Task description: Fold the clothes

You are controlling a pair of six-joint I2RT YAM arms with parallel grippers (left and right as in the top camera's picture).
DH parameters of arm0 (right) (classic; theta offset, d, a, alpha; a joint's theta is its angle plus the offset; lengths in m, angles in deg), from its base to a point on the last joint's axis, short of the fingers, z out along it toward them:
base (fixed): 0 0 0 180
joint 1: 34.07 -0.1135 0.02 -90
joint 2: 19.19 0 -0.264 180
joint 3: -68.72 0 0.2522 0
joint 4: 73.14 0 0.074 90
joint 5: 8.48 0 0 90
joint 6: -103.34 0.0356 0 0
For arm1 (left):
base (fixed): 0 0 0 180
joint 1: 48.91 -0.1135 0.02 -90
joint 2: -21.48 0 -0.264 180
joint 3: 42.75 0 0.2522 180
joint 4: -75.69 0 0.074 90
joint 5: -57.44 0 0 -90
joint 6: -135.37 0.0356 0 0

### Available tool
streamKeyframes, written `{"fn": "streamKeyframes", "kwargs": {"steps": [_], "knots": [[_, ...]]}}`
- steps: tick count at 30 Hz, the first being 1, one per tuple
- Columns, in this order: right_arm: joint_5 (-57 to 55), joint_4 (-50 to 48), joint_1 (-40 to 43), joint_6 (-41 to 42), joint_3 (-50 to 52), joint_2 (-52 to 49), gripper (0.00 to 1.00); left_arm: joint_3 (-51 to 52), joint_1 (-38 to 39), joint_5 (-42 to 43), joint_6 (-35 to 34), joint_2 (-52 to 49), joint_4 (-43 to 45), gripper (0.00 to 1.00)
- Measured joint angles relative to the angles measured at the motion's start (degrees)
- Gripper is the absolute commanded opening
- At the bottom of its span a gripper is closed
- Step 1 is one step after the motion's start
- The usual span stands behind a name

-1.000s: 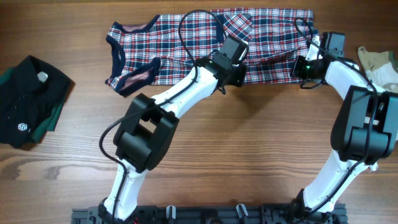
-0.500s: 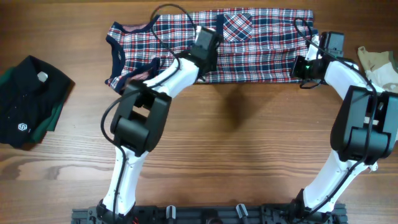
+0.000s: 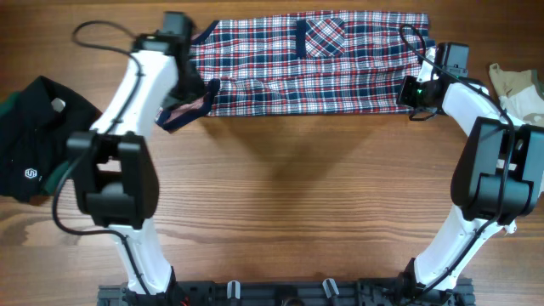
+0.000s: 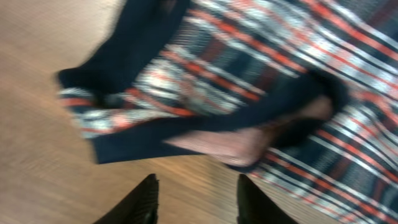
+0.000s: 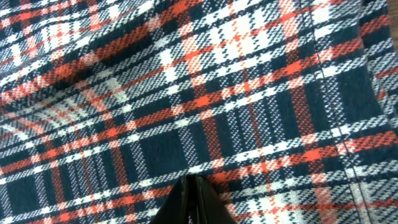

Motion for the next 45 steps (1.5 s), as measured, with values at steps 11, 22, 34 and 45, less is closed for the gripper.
{"fn": "streamKeyframes", "kwargs": {"steps": [11, 22, 34, 45], "knots": [[-1.0, -0.8, 0.0, 0.0, 0.0, 0.0, 0.1, 2.8, -7.0, 3.3, 2.6, 0.0, -6.1, 0.62], [-3.0, -1.0, 0.0, -1.5, 0.0, 0.0, 0.1, 12.8, -5.9, -3.6, 4.5, -0.4, 1.4, 0.51], [-3.0, -1.0, 0.0, -1.5, 0.0, 0.0, 0.1, 12.9, -5.9, -7.4, 6.0, -0.4, 9.6, 0.04], [-3.0, -1.0, 0.0, -1.5, 0.0, 0.0, 0.09, 12.9, -5.9, -12.5, 10.5, 2.6, 13.2, 0.12]]}}
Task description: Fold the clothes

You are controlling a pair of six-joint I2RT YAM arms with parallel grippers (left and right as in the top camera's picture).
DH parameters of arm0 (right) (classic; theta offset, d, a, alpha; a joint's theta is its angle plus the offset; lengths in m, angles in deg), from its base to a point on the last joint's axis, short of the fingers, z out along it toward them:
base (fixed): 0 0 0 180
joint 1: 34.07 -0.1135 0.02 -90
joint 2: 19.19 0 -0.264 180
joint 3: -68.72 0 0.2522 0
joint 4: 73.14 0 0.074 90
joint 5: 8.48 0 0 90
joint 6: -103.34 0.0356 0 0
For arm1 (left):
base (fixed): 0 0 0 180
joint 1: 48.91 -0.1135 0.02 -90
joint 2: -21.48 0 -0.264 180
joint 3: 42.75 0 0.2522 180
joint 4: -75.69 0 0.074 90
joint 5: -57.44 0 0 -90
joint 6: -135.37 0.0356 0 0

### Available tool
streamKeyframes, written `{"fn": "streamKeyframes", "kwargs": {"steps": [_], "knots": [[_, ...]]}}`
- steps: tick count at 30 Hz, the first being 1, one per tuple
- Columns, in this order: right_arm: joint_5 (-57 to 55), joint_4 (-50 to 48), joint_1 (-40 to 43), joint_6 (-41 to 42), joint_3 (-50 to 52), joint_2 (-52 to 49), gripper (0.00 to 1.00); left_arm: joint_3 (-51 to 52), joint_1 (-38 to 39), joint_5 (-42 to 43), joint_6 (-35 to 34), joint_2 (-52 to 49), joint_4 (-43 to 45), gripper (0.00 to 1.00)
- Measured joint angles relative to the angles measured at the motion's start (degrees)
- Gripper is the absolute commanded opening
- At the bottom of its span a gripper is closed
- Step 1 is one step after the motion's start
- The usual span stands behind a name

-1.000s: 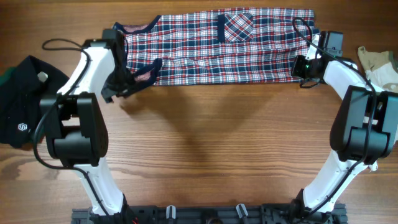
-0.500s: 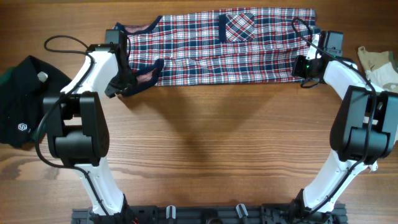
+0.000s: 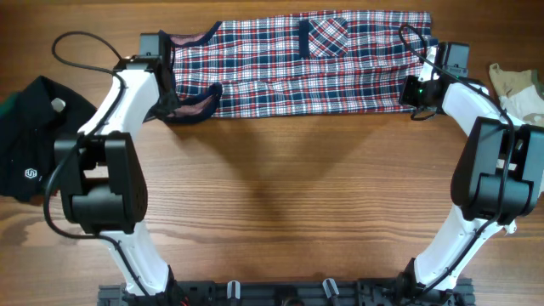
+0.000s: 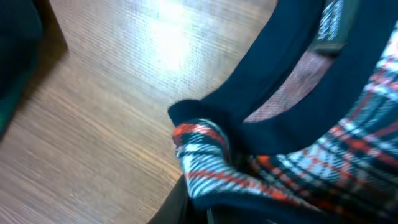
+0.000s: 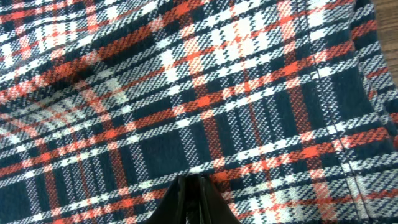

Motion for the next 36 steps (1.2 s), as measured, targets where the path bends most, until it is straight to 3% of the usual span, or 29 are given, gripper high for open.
{"fn": "streamKeyframes", "kwargs": {"steps": [6, 8, 10, 23, 36], "knots": [[-0.4, 0.0, 0.0, -0.1, 0.0, 0.0, 0.05, 0.0, -0.3, -0.5, 1.1, 0.5, 3.9, 0.17], [-0.4, 0.0, 0.0, -0.1, 0.0, 0.0, 0.04, 0.0, -1.4, -0.5, 1.1, 0.5, 5.1, 0.06], [-0.4, 0.0, 0.0, -0.1, 0.0, 0.0, 0.04, 0.0, -2.6, -0.5, 1.5, 0.5, 5.8, 0.04], [-0.5, 0.0, 0.0, -0.1, 0.0, 0.0, 0.04, 0.0, -4.2, 3.8, 1.5, 0.5, 16.1, 0.04], [-0.6, -0.2, 0.0, -0.9, 0.0, -0.2, 0.04, 0.0, -6.0, 4.7, 1.5, 0.4, 16.4, 0.12]]}}
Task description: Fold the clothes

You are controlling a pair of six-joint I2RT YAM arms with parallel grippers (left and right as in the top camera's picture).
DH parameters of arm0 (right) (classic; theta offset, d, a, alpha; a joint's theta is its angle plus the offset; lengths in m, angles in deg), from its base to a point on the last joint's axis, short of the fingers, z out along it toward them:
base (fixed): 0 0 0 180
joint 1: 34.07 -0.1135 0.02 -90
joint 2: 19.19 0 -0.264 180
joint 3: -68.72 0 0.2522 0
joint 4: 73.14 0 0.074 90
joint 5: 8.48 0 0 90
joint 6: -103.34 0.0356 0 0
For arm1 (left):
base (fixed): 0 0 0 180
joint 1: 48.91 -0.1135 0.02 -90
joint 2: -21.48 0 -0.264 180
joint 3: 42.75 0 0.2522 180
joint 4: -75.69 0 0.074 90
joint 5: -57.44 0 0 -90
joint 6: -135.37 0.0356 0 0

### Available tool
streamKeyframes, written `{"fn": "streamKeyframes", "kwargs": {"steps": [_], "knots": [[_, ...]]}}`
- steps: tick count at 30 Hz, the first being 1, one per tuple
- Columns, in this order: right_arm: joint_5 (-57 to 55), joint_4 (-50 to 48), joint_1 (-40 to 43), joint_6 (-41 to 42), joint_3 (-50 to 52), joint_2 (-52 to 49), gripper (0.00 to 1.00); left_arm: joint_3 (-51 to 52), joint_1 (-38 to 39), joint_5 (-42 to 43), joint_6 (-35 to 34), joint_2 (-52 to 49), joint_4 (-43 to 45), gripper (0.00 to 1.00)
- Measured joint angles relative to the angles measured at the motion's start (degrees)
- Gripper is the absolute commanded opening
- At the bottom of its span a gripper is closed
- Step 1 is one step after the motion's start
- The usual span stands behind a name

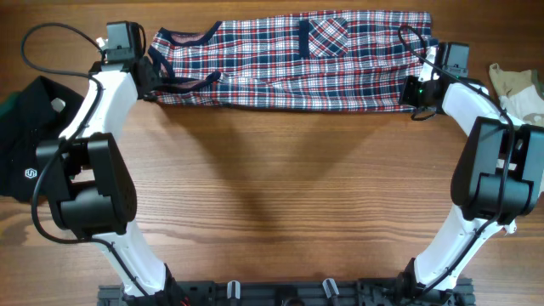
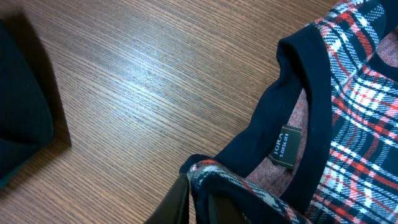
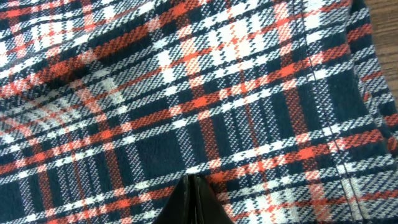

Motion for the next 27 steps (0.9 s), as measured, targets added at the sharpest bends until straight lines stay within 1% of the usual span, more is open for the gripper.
{"fn": "streamKeyframes", "kwargs": {"steps": [1, 4, 5, 6, 10, 12, 13, 15, 18, 19, 21, 23, 24, 26, 27], "knots": [[0.0, 0.0, 0.0, -0.2, 0.0, 0.0, 0.04, 0.0, 0.0, 0.0, 0.0, -0.1, 0.0, 0.14], [0.0, 0.0, 0.0, -0.6, 0.0, 0.0, 0.04, 0.0, -0.1, 0.0, 0.1, -1.2, -0.3, 0.37], [0.0, 0.0, 0.0, -0.6, 0.0, 0.0, 0.04, 0.0, -0.1, -0.1, 0.1, -1.6, -0.3, 0.49], [0.0, 0.0, 0.0, -0.6, 0.0, 0.0, 0.04, 0.0, -0.2, -0.2, 0.0, -1.8, -0.2, 0.54], [0.0, 0.0, 0.0, -0.6, 0.0, 0.0, 0.04, 0.0, -1.8, -1.7, 0.4, -1.9, 0.6, 0.58], [-0.1, 0.0, 0.0, -0.6, 0.0, 0.0, 0.04, 0.0, -3.2, -1.7, 0.4, -1.9, 1.3, 0.64], [-0.2, 0.0, 0.0, -0.6, 0.0, 0.0, 0.04, 0.0, -3.7, -1.7, 0.5, -1.9, 1.4, 0.7], [-0.2, 0.0, 0.0, -0.6, 0.0, 0.0, 0.04, 0.0, -4.5, -1.5, 1.1, -1.9, 1.3, 0.73], [-0.2, 0.0, 0.0, -0.6, 0.0, 0.0, 0.04, -1.6, -4.7, -1.1, 1.7, -1.9, -1.1, 0.7], [-0.2, 0.0, 0.0, -0.6, 0.0, 0.0, 0.04, -1.7, -4.7, -0.9, 1.7, -1.9, -1.7, 0.67], [-0.2, 0.0, 0.0, -0.6, 0.0, 0.0, 0.04, -1.7, -4.3, -0.9, 1.9, -1.9, -2.9, 0.73], [-0.2, 0.0, 0.0, -0.6, 0.0, 0.0, 0.04, -1.7, -3.7, -0.9, 1.9, -1.9, -3.3, 0.75], [-0.2, 0.0, 0.0, -0.6, 0.0, 0.0, 0.04, -1.7, -3.4, -0.2, 2.2, -1.9, -3.3, 0.78], [-0.2, 0.0, 0.0, -0.6, 0.0, 0.0, 0.04, -1.7, -3.2, 3.6, 3.4, -1.9, -2.9, 0.85], [-0.2, 0.0, 0.0, -0.6, 0.0, 0.0, 0.04, -1.8, -3.3, 7.6, 3.7, -1.9, -2.2, 0.92]]}}
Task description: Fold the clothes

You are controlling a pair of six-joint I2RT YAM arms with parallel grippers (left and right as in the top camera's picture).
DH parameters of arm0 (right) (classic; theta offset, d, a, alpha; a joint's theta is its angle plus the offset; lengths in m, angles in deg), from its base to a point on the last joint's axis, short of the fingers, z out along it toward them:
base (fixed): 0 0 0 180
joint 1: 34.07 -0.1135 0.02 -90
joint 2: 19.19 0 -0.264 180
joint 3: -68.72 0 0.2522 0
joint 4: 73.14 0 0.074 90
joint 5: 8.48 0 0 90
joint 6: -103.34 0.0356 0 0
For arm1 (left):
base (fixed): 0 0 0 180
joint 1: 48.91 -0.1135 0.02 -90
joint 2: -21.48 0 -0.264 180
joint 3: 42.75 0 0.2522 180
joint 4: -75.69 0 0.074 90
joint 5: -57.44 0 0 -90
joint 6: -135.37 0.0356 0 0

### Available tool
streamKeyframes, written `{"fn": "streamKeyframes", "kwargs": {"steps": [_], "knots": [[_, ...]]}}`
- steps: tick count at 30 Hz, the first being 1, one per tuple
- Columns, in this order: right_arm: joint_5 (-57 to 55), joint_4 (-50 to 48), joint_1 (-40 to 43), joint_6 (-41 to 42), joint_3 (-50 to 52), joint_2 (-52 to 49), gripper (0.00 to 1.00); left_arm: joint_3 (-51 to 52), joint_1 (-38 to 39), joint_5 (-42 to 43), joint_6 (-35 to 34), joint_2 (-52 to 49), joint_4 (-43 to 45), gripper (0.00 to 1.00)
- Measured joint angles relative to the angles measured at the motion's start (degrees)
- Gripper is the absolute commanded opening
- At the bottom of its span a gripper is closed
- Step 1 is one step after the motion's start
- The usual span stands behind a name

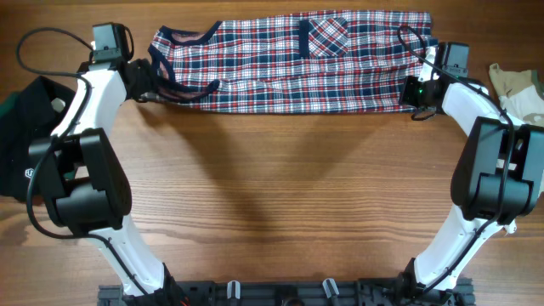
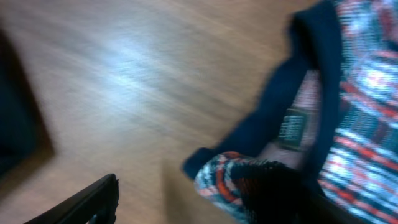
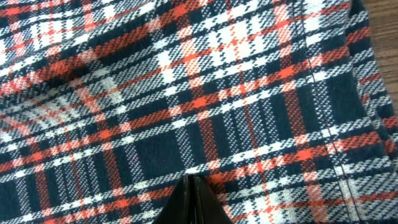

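A navy, red and white plaid shirt [image 1: 289,64] lies stretched in a long band along the table's far edge, its chest pocket [image 1: 325,36] facing up. My left gripper [image 1: 143,83] is at the shirt's left end. In the blurred left wrist view that gripper [image 2: 186,193] is open. The shirt's bunched corner [image 2: 249,180] rests on the wood against the right finger, beside the navy collar and its label [image 2: 292,127]. My right gripper [image 1: 415,92] is at the shirt's right end. In its own view it [image 3: 193,182] is shut on the plaid cloth [image 3: 186,93].
A black garment [image 1: 25,127] lies at the table's left edge, close to the left arm. A beige garment [image 1: 518,89] sits at the right edge beyond the right arm. Bare wooden table [image 1: 280,195] spreads in front of the shirt.
My left gripper was shut on the shirt's lower left corner. It is now open and sits slightly further left, and the corner rests on the table. The right gripper has not moved.
At first my left gripper was open over the shirt's crumpled left end. Then it was shut on that corner. Later the corner was further left and the shirt stretched flat. Now it is let go. My right gripper has stayed shut on the right end throughout.
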Motion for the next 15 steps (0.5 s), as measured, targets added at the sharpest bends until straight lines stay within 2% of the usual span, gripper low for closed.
{"fn": "streamKeyframes", "kwargs": {"steps": [2, 5, 6, 7, 8, 9, 10, 11, 12, 13, 15], "knots": [[0.0, 0.0, 0.0, 0.0, 0.0, 0.0, 0.04, -0.3, -0.8, 7.2, 0.4, 0.0, 1.4, 0.99], [0.0, 0.0, 0.0, -0.2, 0.0, 0.0, 0.04, -1.4, -3.2, 11.9, 0.6, 0.0, 2.0, 0.98], [0.0, 0.0, 0.0, -0.2, 0.0, 0.0, 0.04, -1.9, -4.0, 12.4, 0.6, 0.0, 1.7, 0.87], [0.0, 0.0, 0.0, -0.2, 0.0, 0.0, 0.04, -2.7, -4.5, 12.8, 0.6, 0.0, 0.5, 0.71], [0.0, 0.0, 0.0, -0.2, 0.0, 0.0, 0.04, -3.5, -5.1, 13.1, 0.5, 0.0, -0.9, 0.65], [0.0, 0.0, 0.0, -0.2, 0.0, 0.0, 0.04, -3.9, -5.1, 13.2, 0.6, 0.1, -2.5, 0.64], [0.0, 0.0, 0.0, -0.2, 0.0, 0.0, 0.04, -4.0, -4.5, 13.4, 0.7, 0.5, -5.7, 0.55], [0.0, 0.0, 0.0, -0.2, 0.0, 0.0, 0.04, -4.0, -3.2, 13.5, 0.8, 1.3, -8.3, 0.36], [0.0, 0.0, 0.0, -0.2, 0.0, 0.0, 0.04, -4.1, -2.0, 13.4, 0.6, 1.8, -9.7, 0.09], [0.0, 0.0, 0.0, -0.2, 0.0, 0.0, 0.05, -4.2, 0.1, 13.5, 0.8, 2.7, -13.2, 0.04], [0.0, 0.0, 0.0, -0.2, 0.0, 0.0, 0.04, -4.3, 5.6, 13.7, 0.9, 3.7, -16.9, 0.04]]}}
